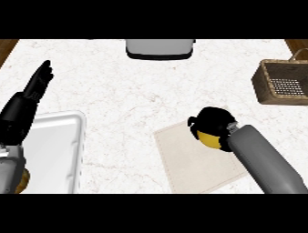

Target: Pick the lemon from the placemat and place it in the basket

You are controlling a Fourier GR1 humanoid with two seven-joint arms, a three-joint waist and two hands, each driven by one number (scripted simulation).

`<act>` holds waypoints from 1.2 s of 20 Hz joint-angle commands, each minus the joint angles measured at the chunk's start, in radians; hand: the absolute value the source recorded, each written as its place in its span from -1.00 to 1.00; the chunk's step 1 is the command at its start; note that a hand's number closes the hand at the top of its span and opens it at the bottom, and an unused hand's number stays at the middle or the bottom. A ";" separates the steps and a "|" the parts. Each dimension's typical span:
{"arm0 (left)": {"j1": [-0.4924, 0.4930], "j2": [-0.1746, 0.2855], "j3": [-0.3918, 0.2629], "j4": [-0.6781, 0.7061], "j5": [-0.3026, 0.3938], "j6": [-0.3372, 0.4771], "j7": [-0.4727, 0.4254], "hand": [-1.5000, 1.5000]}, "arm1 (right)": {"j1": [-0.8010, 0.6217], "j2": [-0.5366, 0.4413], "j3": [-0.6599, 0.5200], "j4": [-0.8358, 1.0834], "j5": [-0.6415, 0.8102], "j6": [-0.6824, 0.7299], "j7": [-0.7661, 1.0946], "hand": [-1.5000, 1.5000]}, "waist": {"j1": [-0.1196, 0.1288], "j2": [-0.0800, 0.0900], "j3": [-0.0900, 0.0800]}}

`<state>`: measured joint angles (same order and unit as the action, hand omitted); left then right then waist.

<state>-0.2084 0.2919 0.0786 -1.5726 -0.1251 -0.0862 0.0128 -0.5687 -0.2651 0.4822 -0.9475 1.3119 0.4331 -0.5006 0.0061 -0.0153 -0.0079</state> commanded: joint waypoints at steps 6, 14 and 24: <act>0.015 -0.022 -0.010 -0.003 -0.017 -0.006 -0.001 0.00 | 0.040 -0.112 -0.128 0.038 -0.006 -0.190 -0.073 1.00 | -0.010 0.018 0.009; 0.036 0.004 0.043 -0.034 0.003 0.007 -0.002 0.00 | -0.044 -0.599 -0.626 0.232 -0.235 -0.228 -0.091 1.00 | -0.071 0.037 0.022; 0.023 -0.002 0.016 -0.035 0.002 -0.013 -0.018 0.00 | -0.236 -0.768 -1.047 0.478 -0.633 -0.066 -0.279 1.00 | 0.004 0.039 0.020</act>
<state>-0.1740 0.2901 0.1060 -1.6102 -0.1198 -0.0920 0.0014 -0.7298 -0.9676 -0.4332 -0.5513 0.8079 0.2769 -0.7180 -0.0114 0.0211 0.0134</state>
